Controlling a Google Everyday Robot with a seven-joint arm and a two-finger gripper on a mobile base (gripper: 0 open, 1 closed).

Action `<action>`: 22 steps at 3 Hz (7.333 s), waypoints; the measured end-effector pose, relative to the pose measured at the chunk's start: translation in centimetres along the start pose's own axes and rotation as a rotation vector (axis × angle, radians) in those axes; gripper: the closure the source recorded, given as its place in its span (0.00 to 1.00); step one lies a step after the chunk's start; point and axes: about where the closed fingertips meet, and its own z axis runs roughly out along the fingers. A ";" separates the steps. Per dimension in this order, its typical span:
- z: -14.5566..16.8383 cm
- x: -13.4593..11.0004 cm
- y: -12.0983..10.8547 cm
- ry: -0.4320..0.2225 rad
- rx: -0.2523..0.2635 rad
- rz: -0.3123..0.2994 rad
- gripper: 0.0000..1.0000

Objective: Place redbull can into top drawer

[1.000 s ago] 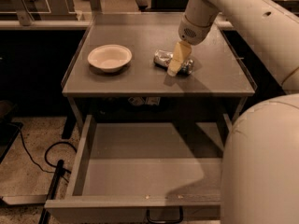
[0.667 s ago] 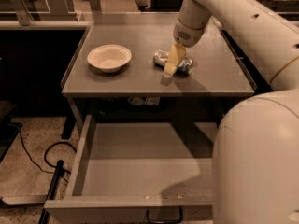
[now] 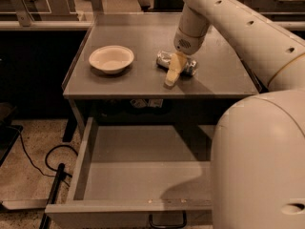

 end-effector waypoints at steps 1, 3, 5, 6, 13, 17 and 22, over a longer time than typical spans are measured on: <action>0.5 0.1 0.1 0.006 -0.007 0.000 0.00; 0.5 0.1 0.1 0.006 -0.007 0.000 0.42; 0.5 0.1 0.1 0.006 -0.007 0.000 0.88; -0.3 0.1 0.5 0.002 -0.009 0.007 1.00; -8.2 8.0 17.7 -0.076 -0.150 0.112 1.00; 7.9 8.5 24.2 -0.064 -0.435 0.116 1.00; 16.8 10.3 29.4 -0.066 -0.596 0.213 1.00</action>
Offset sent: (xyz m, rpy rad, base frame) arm -0.0002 0.0006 -0.0047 -0.0021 0.0092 0.0009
